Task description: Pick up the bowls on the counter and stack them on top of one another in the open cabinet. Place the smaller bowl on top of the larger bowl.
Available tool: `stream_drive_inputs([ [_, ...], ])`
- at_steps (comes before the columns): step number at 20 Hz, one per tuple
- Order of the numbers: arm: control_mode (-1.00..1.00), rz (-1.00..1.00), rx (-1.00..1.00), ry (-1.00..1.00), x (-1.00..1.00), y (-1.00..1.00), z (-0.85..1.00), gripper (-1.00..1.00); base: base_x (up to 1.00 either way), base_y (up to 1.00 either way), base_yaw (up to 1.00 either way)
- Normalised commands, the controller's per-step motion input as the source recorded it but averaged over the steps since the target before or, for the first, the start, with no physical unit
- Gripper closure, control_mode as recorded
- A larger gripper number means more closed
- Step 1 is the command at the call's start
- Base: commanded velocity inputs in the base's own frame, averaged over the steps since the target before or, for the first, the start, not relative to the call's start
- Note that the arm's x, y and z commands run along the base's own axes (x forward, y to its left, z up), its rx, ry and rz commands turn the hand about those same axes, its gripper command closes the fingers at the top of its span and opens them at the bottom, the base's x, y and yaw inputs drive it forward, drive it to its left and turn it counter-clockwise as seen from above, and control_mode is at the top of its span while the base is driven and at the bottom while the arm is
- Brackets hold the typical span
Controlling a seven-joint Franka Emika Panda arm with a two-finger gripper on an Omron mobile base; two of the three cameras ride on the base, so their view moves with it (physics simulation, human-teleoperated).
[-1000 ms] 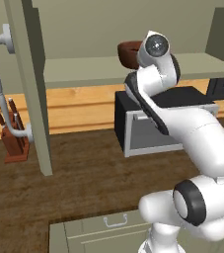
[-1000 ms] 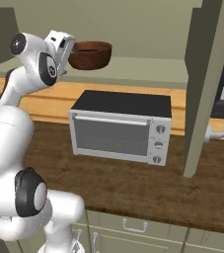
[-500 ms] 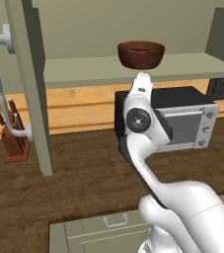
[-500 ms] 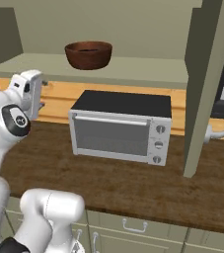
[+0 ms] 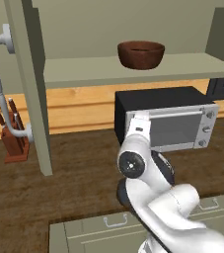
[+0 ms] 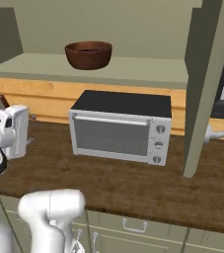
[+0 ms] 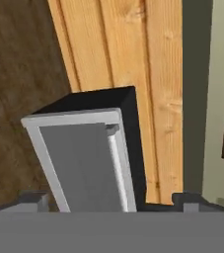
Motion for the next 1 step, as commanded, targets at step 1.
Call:
stream_drive_inputs([
  [1,-1.0,0.0,0.19,-0.09,-1.0,-1.0,-0.11,-1.0,0.0,0.0,0.0],
])
